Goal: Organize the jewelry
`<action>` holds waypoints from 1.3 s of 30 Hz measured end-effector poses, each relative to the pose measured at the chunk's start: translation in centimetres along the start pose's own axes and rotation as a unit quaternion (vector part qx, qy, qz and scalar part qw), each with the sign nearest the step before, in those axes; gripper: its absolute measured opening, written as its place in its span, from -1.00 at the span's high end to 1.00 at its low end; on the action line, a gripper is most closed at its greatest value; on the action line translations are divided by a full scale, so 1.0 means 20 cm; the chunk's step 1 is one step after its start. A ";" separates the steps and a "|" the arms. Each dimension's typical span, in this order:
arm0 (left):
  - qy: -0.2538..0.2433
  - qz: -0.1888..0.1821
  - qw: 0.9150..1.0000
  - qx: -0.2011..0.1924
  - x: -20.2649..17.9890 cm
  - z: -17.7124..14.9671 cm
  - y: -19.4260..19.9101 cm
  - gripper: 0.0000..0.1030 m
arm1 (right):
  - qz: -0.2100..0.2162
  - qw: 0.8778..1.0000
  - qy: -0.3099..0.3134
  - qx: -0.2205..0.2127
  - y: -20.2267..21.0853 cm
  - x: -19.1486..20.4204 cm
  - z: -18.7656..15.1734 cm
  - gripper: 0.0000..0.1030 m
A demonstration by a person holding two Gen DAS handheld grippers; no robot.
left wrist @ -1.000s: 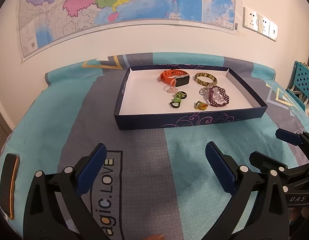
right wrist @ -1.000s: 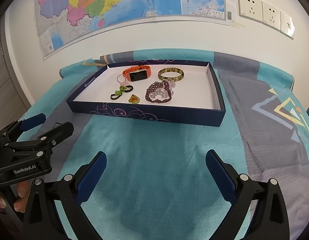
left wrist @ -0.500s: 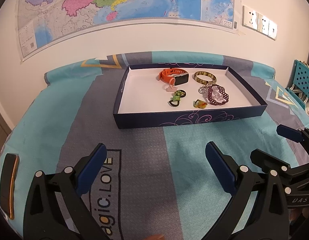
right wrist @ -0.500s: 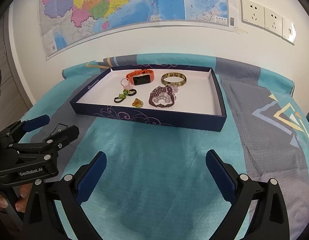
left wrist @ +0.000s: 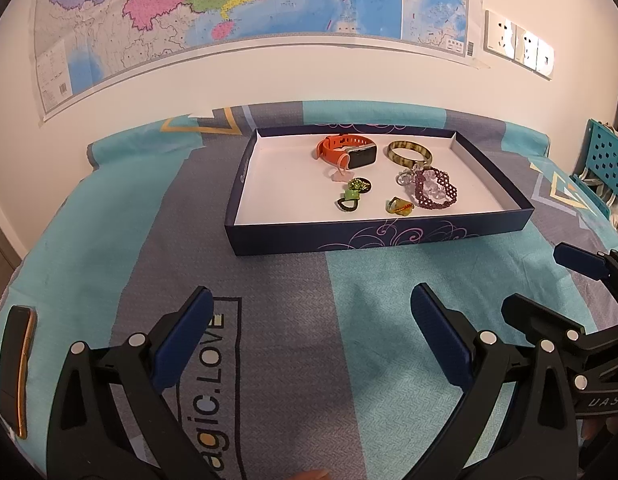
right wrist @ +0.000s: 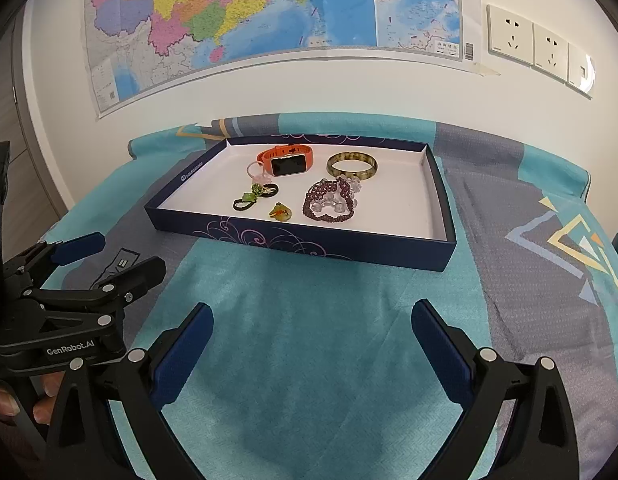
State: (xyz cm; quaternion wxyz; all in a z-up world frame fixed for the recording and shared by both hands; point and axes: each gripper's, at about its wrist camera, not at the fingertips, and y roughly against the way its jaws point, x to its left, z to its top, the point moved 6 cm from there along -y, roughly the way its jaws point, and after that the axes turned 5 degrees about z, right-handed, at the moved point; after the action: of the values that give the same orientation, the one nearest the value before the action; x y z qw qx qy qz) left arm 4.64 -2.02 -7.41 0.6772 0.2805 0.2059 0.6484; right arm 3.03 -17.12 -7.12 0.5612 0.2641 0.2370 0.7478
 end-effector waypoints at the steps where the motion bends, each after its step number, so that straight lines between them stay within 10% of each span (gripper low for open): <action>1: 0.000 0.000 1.000 0.000 0.00 0.00 0.00 -0.89 | 0.000 1.000 0.001 0.000 0.00 0.00 0.00 -0.86; 39: -0.002 0.000 1.000 -0.001 -0.01 -0.01 0.01 -0.89 | 0.002 1.000 0.003 -0.006 0.01 0.02 0.01 -0.86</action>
State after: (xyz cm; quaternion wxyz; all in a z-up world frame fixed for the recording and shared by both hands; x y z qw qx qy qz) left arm 4.41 -2.24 -7.46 0.6781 0.2805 0.2040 0.6480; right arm 2.95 -16.88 -6.69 0.5603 0.2587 0.2333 0.7515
